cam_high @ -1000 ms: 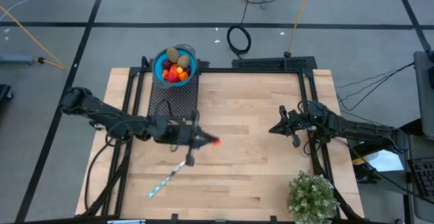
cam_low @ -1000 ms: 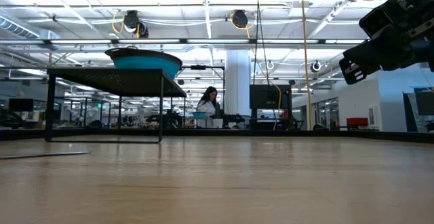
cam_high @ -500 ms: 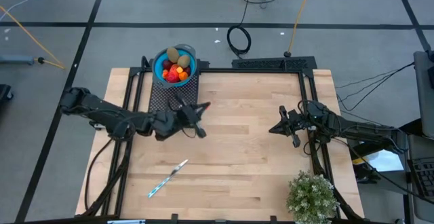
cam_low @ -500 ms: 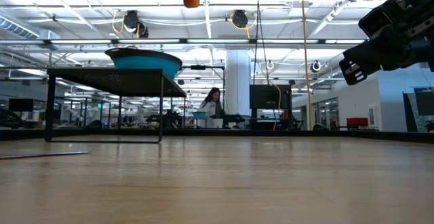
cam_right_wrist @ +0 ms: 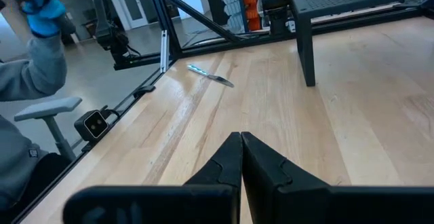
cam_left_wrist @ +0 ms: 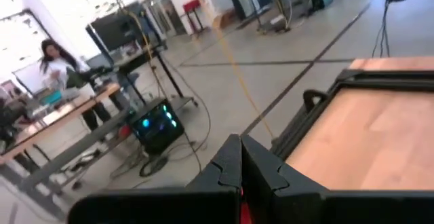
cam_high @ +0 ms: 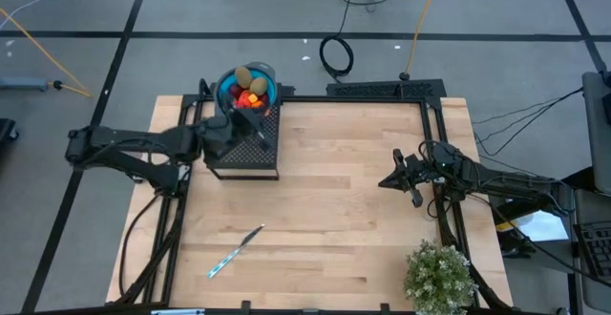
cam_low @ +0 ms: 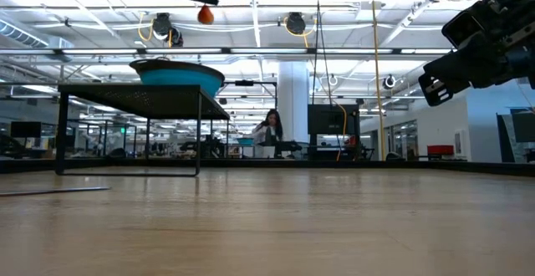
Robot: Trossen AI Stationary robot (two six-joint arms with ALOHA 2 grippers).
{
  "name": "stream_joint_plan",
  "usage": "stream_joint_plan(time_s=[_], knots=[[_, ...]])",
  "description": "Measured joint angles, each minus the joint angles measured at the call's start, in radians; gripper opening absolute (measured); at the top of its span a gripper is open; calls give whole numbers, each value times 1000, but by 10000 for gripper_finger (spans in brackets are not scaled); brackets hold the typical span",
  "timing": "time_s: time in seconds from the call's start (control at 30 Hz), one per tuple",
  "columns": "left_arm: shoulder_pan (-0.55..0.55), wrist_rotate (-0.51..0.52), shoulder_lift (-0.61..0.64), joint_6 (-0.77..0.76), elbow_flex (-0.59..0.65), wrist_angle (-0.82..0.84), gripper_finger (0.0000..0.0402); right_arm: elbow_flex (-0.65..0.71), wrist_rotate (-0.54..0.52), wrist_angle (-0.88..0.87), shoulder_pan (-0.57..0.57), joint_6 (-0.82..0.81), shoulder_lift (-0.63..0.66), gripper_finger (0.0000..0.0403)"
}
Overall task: Pick & Place Fruit
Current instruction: Put the peach into the blue strainer bowl on the shelf
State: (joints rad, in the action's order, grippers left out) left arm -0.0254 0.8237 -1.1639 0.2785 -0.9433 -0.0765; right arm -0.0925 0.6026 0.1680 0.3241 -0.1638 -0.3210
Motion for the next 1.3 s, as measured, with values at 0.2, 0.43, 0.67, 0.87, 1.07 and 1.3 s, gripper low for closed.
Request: stream_joint_plan(time_s=[0.2, 0.43, 0.67, 0.87, 1.07, 1.3], knots=[[-155, -126, 78, -100, 0, 149, 0, 1, 0, 0, 0, 0, 0, 0], [-332, -264, 99, -169, 0, 233, 0, 1, 0, 0, -1, 0, 0, 0], [-468, -327, 96, -220, 0, 304, 0, 1, 0, 0, -1, 0, 0, 0], [-540, -340, 96, -276, 0, 372, 0, 2, 0, 0, -1, 0, 0, 0], [-558, -430, 59, -306, 1, 392, 0, 2, 0, 0, -1, 0, 0, 0], [-558, -410, 0, -304, 1, 388, 0, 2, 1, 0, -1, 0, 0, 0]])
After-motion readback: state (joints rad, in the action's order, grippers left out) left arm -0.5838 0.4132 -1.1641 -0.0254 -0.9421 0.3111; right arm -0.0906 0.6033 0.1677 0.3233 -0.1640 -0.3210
